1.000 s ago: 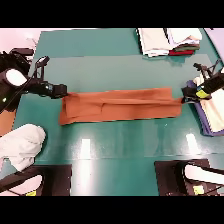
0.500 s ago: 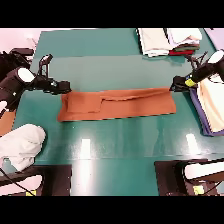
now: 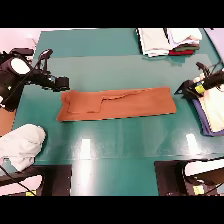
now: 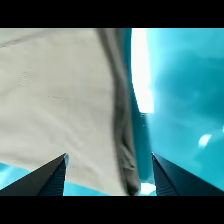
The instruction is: Fold the shirts.
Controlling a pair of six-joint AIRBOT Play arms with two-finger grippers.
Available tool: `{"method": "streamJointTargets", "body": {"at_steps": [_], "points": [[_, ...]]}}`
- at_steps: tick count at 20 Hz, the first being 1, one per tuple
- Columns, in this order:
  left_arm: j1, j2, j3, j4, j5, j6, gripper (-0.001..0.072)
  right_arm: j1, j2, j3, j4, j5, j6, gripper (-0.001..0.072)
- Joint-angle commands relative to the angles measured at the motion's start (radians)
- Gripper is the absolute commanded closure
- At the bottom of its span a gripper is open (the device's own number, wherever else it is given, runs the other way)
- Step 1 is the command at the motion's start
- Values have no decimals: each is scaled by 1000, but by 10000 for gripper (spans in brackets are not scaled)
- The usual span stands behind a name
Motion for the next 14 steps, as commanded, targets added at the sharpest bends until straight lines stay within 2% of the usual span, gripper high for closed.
{"method": "streamJointTargets", "body": {"at_steps": [1, 4, 5, 7, 10, 11, 14], "points": [[-55, -1, -2, -10, 18, -1, 682, -78, -22, -121, 129, -51, -65, 121], [-127, -5, -6, -10, 75, -36, 681, -38, -60, -167, 211, -95, -104, 124], [-151, -10, -6, -10, 87, -53, 682, -10, -71, -172, 224, -116, -105, 166], [-193, -23, -8, -10, 103, -61, 681, 51, -85, -170, 225, -148, -113, 320], [-256, -61, -8, -11, 132, -63, 682, 122, -76, -140, 223, -156, -159, 650], [-278, -77, -8, -13, 154, -74, 682, 133, -62, -113, 224, -143, -159, 693], [-352, -158, 21, -25, 235, -88, 683, 164, 17, 5, 225, -85, -145, 694]]}}
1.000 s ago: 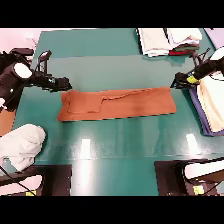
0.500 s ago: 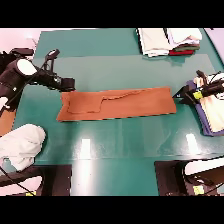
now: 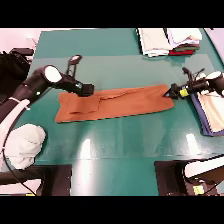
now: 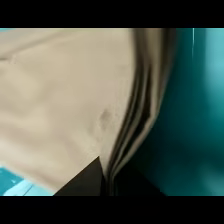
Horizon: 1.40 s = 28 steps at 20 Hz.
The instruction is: Fold the shirts.
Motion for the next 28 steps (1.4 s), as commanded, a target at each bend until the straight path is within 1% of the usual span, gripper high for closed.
{"method": "streamJointTargets", "body": {"at_steps": [1, 5, 8, 12, 16, 18, 21, 23, 25, 26, 28], "points": [[-84, -101, 48, -26, 90, -15, 683, 58, 80, 122, 10, 52, 29, 694], [-140, -309, 210, -92, 87, -14, 683, 180, 180, 280, 10, 58, 136, 694], [-160, -415, 302, -123, 77, -6, 683, 285, 195, 399, 10, 67, 207, 694], [-164, -447, 331, -128, 93, -7, 684, 392, 190, 500, 9, 73, 251, 694], [-163, -446, 331, -123, 63, -7, 683, 450, 190, 528, 10, 52, 286, 694], [-149, -443, 347, -121, 26, -8, 683, 476, 189, 527, 11, 48, 288, 694], [-93, -378, 364, -99, -14, -8, 683, 525, 189, 527, 12, 7, 299, 694], [-36, -286, 364, -31, -39, -8, 683, 578, 181, 527, 34, -31, 302, 694], [38, -167, 364, 45, -61, -7, 683, 640, 149, 527, 133, -83, 288, 694], [78, -105, 364, 82, -73, -7, 683, 686, 126, 527, 177, -124, 259, 694], [165, 30, 364, 141, -84, -7, 682, 797, 61, 528, 245, -236, 221, 693]]}}
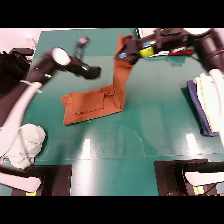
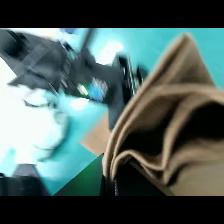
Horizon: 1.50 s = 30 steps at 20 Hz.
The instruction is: Fold the shirts.
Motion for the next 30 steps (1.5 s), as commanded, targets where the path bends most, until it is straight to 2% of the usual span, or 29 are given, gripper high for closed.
{"method": "streamJointTargets", "body": {"at_steps": [1, 2, 3, 4, 5, 7, 9, 11, 13, 16, 17, 18, 20, 22, 23, 25, 27, 30], "points": [[147, 225, 2, 128, -31, 0, 682, 180, -102, 2, 153, -193, -85, 691], [182, 281, 2, 140, -34, 0, 682, 238, -145, 2, 197, -257, -135, 653], [213, 333, 2, 149, -44, 0, 682, 295, -193, 13, 222, -315, -191, 532], [233, 372, 2, 161, -56, 0, 682, 339, -243, 49, 220, -336, -210, 445], [246, 404, 2, 169, -69, 0, 682, 369, -293, 103, 204, -321, -211, 388], [249, 441, 1, 196, -92, 1, 682, 378, -341, 178, 198, -267, -210, 388], [249, 449, 3, 196, -114, 0, 683, 342, -312, 162, 124, -237, -209, 407], [246, 448, -4, 194, -117, 0, 683, 277, -246, 79, 9, -218, -188, 407], [246, 448, -4, 181, -122, 0, 683, 187, -164, -51, -125, -201, -121, 407], [246, 448, -4, 173, -125, 0, 682, 6, -76, -247, -237, -116, -58, 389], [246, 448, -4, 164, -124, 1, 682, -50, -71, -294, -235, -89, -50, 240], [246, 447, -4, 154, -124, 2, 682, -106, -76, -340, -230, -69, -30, 55], [246, 446, -12, 149, -121, 2, 682, -168, -116, -393, -229, -45, -14, 53], [246, 446, -31, 148, -114, 2, 682, -180, -170, -419, -195, -50, -15, 101], [246, 446, -41, 148, -111, 2, 682, -176, -198, -420, -157, -60, -17, 104], [246, 446, -52, 147, -112, 2, 682, -150, -253, -420, -52, -105, -36, 145], [246, 446, -55, 146, -110, 2, 682, -109, -311, -404, 52, -134, -76, 145], [246, 446, -55, 133, -110, 2, 682, -30, -408, -296, 95, -127, -79, 145]]}}
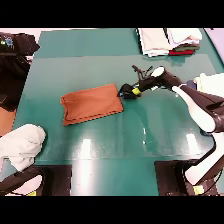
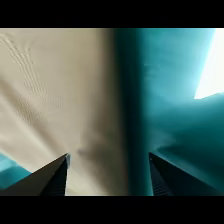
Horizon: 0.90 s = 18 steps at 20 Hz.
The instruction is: Fold the shirts.
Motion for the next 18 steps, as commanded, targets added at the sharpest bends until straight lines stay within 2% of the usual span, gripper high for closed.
{"method": "streamJointTargets", "body": {"at_steps": [1, 2, 4, 5, 6, 8, 11, 15, 18], "points": [[0, 1, -4, -19, 1, 0, 682, 80, -111, 102, 81, -13, -17, 187], [0, 1, -4, -29, 1, 0, 682, 109, -138, 147, 81, -13, -17, 276], [-8, 1, -4, -44, 3, 0, 683, 155, -183, 227, 79, -13, -17, 589], [-27, 1, -4, -34, 14, 0, 684, 168, -197, 261, 78, -14, -18, 660], [-56, 1, -6, -31, 32, 0, 684, 175, -201, 292, 71, -21, -18, 688], [-129, 0, -6, -14, 58, 0, 684, 156, -192, 360, 40, -5, -16, 693], [-229, 1, -6, -3, 66, 0, 683, 51, -108, 438, -99, 67, 4, 693], [-326, 1, -6, -3, 68, -1, 682, -187, 68, 450, -272, 128, 30, 693], [-364, 1, -6, -5, 68, -1, 682, -419, 191, 414, -320, 160, 37, 693]]}}
